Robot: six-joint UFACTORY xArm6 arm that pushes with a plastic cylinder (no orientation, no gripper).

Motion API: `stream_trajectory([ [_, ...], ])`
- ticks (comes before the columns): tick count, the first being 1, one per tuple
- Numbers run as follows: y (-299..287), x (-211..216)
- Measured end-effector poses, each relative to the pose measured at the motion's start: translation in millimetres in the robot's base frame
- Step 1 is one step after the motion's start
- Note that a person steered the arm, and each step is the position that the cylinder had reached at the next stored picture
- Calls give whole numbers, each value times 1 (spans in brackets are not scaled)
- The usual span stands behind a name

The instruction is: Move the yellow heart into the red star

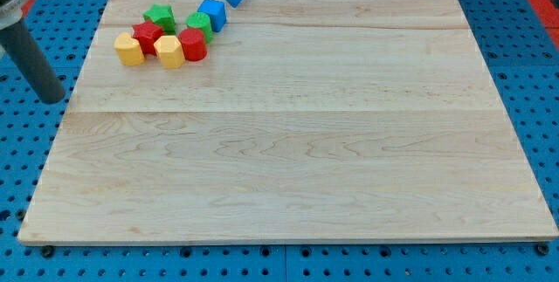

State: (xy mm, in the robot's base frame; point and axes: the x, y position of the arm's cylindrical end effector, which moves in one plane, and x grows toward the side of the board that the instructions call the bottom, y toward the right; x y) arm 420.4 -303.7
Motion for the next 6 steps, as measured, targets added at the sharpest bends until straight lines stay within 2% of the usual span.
stream_trajectory([
  [2, 1, -24],
  [4, 83, -91],
  [5, 107, -103],
  [6, 44, -125],
])
